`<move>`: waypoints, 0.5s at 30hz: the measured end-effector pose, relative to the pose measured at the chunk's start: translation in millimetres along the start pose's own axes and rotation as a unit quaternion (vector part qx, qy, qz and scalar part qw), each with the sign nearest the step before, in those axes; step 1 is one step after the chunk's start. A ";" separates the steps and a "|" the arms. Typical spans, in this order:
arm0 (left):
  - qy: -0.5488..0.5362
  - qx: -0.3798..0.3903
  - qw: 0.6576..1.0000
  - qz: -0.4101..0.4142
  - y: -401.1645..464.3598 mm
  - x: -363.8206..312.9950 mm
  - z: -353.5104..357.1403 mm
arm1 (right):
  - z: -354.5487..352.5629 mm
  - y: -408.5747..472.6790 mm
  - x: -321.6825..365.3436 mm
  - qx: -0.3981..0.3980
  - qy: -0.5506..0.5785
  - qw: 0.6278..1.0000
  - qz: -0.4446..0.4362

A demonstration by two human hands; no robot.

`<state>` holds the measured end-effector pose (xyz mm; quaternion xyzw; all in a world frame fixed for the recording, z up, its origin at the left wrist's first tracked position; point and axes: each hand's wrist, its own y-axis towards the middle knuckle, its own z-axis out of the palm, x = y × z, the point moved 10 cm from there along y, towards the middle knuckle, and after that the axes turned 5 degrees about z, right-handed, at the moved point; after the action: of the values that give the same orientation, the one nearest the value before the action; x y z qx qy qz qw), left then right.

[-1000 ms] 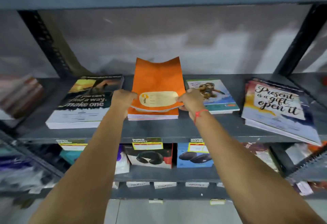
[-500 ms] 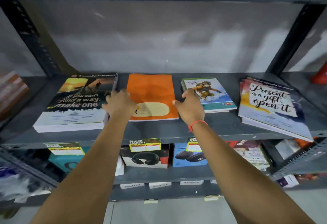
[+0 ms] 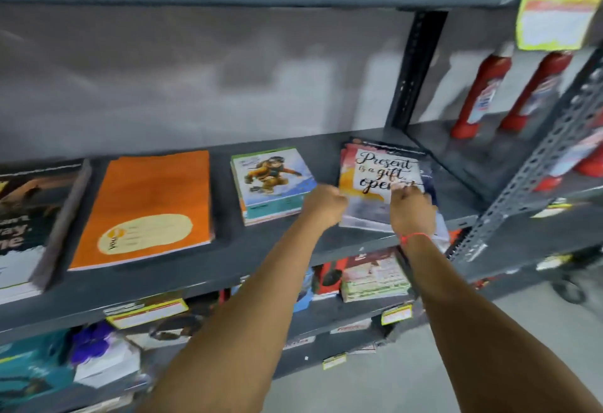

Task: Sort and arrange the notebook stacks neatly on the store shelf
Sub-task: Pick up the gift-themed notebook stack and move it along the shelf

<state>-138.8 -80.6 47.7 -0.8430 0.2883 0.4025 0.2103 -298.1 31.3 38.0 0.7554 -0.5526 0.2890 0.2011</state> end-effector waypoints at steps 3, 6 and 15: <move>0.065 0.029 0.997 -0.017 18.9 -3.8 32.8 | -1.9 22.8 -42.0 0.050 -0.093 0.994 0.034; 0.131 0.031 0.990 -0.050 29.5 0.4 46.9 | 1.0 36.1 -60.3 0.070 -0.126 0.989 0.009; 0.165 -0.056 0.980 -0.097 36.7 6.4 47.3 | -9.8 55.4 -55.6 0.129 -0.081 0.987 0.050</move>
<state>-186.0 -82.2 10.3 -0.9323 0.2131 0.2507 0.1501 -365.3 60.2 7.9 0.7671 -0.5626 0.3055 0.0419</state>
